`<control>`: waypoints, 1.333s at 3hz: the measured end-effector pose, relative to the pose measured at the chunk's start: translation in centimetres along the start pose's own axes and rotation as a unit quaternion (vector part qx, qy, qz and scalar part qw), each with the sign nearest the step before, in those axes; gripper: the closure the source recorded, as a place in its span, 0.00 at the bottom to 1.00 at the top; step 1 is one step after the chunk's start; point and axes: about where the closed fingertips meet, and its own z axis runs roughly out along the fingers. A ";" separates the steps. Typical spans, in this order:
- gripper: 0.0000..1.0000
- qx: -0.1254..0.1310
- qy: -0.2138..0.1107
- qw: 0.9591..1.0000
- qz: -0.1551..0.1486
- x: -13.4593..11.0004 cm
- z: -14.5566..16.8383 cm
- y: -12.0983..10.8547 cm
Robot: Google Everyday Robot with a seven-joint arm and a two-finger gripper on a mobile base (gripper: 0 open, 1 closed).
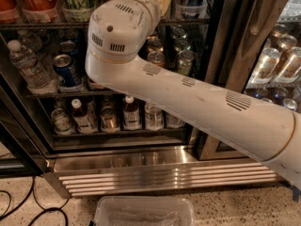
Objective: Pick pepsi can from top shelf of fridge
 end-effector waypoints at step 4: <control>1.00 0.050 0.019 0.998 0.015 -2.4 0.5 -0.7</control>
Offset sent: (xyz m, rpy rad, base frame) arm 0.0094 -0.0006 0.0218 0.0502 -0.0140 -0.0518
